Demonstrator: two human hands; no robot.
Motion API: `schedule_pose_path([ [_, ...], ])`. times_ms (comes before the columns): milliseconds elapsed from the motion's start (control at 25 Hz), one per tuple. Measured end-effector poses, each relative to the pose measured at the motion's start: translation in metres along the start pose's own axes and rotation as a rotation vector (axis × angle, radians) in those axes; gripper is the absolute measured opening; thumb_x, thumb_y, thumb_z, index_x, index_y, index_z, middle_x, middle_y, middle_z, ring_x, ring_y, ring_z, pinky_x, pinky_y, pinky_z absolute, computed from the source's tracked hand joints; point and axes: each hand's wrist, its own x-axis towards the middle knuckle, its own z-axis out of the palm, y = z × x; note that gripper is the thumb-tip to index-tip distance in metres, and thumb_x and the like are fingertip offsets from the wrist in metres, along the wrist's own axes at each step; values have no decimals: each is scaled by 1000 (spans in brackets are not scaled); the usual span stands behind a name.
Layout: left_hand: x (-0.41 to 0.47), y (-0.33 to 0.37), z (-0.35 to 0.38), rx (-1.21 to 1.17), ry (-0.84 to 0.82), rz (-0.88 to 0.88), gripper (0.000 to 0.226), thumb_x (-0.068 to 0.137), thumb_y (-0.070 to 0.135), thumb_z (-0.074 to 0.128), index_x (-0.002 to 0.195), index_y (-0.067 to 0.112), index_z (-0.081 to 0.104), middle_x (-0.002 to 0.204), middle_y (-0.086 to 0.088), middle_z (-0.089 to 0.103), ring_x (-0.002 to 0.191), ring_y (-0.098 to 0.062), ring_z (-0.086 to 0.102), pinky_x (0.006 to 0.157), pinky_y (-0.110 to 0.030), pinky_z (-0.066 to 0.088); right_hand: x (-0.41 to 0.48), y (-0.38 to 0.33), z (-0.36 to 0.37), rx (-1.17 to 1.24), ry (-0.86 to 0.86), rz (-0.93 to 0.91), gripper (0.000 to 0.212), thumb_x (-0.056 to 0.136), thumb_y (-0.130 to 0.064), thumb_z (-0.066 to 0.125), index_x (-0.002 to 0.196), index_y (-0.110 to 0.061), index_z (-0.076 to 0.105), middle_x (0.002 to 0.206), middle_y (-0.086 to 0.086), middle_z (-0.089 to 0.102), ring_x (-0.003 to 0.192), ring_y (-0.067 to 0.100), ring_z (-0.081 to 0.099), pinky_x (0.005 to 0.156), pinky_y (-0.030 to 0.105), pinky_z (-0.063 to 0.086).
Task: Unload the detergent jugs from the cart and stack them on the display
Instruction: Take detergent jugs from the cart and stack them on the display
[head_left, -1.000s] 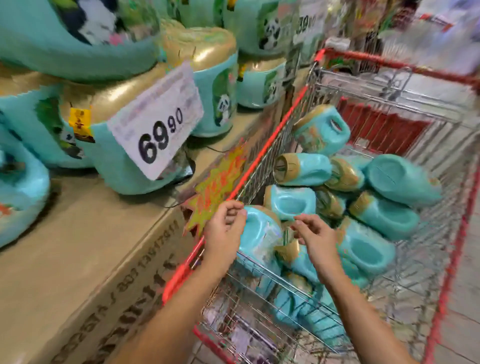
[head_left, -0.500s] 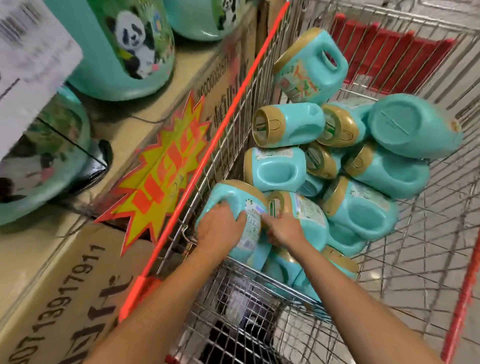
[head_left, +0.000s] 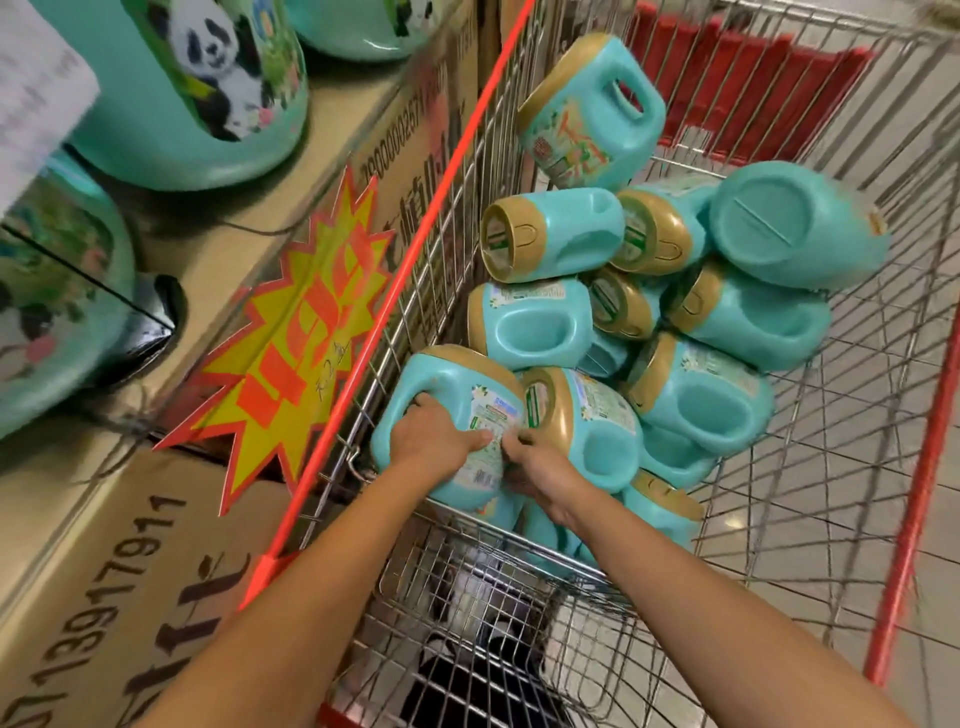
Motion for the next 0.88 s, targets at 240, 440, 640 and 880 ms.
schedule_pose_path([
  [240, -34, 2, -40, -205, 89, 159, 63, 68, 61, 75, 103, 15, 51, 114, -7, 65, 107, -30, 60, 76, -32, 39, -34, -13, -23, 175, 68, -291, 46, 82, -17, 72, 125, -8, 57, 99, 5, 72, 90, 16, 70, 71, 20, 55],
  [440, -77, 10, -62, -694, -56, 248, 74, 48, 62, 77, 105, 17, 65, 105, 4, 74, 96, -18, 70, 91, -45, 53, -74, -35, -28, 358, 31, -409, 65, 70, -21, 77, 127, -16, 47, 109, 6, 73, 97, 23, 70, 72, 31, 57],
  [640, -108, 22, -67, -862, 23, 381, 58, 68, 19, 86, 120, 7, 62, 117, -5, 70, 100, -6, 68, 88, -19, 54, -112, -41, -24, 423, 187, -540, 61, 61, -25, 81, 117, -11, 60, 111, 17, 70, 96, 31, 69, 78, 41, 59],
  [880, -153, 30, -61, -803, 127, 548, 89, 57, 61, 79, 136, 50, 38, 121, 21, 63, 111, 6, 59, 98, -28, 50, -152, -52, -17, 470, 282, -691, 70, 67, -22, 75, 131, -21, 48, 129, 14, 60, 117, 31, 59, 98, 48, 50],
])
